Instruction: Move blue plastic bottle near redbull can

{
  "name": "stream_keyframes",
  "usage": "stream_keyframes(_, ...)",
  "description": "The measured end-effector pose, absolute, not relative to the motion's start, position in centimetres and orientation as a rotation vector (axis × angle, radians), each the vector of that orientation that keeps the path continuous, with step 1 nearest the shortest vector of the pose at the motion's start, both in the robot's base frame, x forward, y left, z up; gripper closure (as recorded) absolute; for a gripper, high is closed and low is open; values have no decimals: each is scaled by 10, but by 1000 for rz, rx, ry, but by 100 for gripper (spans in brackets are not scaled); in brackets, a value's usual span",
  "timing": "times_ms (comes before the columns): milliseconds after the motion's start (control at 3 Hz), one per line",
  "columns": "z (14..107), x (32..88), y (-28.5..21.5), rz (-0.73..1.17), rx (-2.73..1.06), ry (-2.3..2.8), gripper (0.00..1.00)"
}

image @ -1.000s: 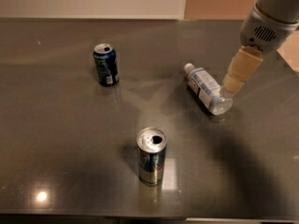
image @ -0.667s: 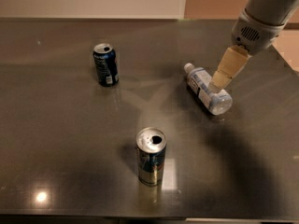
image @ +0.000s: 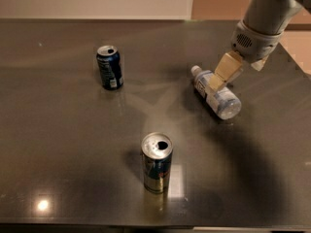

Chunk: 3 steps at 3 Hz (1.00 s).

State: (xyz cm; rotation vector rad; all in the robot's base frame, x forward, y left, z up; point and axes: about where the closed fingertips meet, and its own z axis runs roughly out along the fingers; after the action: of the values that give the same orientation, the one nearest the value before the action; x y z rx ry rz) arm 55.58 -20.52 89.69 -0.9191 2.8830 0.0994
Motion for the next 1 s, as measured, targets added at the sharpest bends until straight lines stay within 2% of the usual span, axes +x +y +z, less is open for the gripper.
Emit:
stream_keyframes(667,861,559,-194,75,-870,2993,0)
stream_keyframes(1000,847,564,-189,59,-864,3032,15)
